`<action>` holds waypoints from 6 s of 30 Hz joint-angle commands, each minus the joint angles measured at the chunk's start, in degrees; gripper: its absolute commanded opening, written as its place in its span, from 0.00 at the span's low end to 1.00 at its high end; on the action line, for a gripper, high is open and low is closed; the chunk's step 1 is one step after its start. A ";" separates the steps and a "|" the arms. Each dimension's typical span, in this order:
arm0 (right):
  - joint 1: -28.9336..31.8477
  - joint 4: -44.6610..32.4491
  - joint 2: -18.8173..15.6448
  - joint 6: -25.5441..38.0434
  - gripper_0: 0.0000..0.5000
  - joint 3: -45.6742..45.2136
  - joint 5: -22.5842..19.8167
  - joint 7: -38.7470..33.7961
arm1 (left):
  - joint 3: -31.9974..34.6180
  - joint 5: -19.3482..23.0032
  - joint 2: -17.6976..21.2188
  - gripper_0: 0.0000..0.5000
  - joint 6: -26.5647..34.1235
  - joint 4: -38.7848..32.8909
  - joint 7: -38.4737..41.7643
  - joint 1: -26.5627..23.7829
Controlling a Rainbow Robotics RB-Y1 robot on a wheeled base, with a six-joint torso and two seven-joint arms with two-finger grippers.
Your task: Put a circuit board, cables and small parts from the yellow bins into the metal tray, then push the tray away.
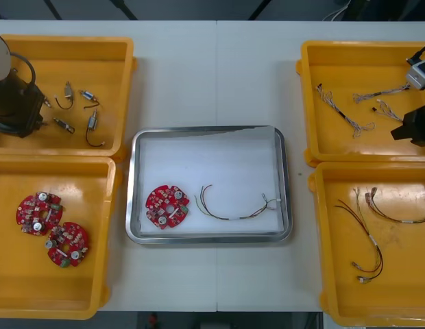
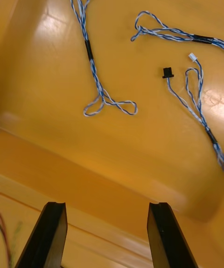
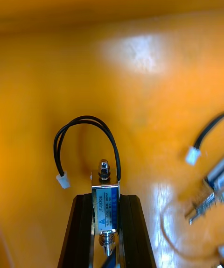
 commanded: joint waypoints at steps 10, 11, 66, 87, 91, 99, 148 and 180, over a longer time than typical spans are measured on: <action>-13.95 18.13 -2.56 -7.58 1.00 9.57 -1.18 15.00 | -0.48 1.93 8.40 0.00 13.63 -14.27 -9.34 -2.76; -14.39 18.83 -2.56 -8.46 1.00 10.00 -1.18 15.52 | -0.48 2.11 8.66 0.00 14.16 -14.79 -9.87 -2.76; -27.22 49.15 -1.86 -29.82 1.00 36.20 -15.68 29.76 | 0.13 -1.58 -7.42 0.00 26.55 -59.62 -10.39 4.10; -27.22 52.05 -0.45 -31.22 1.00 37.60 -18.85 28.00 | -8.48 -14.59 -15.25 0.00 25.94 -56.89 -10.04 7.17; -27.22 52.93 -0.10 -31.22 1.00 37.60 -20.69 27.92 | -8.66 -15.91 -15.42 0.00 24.88 -56.28 -10.22 7.96; -27.22 54.25 0.16 -31.49 1.00 39.01 -26.58 28.00 | -9.54 -17.58 -16.48 0.00 20.75 -51.44 -10.74 7.96; -34.51 44.93 -4.58 -3.89 0.00 24.33 -19.90 30.46 | -7.34 -9.58 -13.31 1.00 27.17 -58.04 -8.28 3.92; -26.16 2.22 2.62 17.38 0.00 9.83 -21.22 19.65 | 6.81 3.43 8.40 1.00 31.12 -47.14 -11.10 -6.89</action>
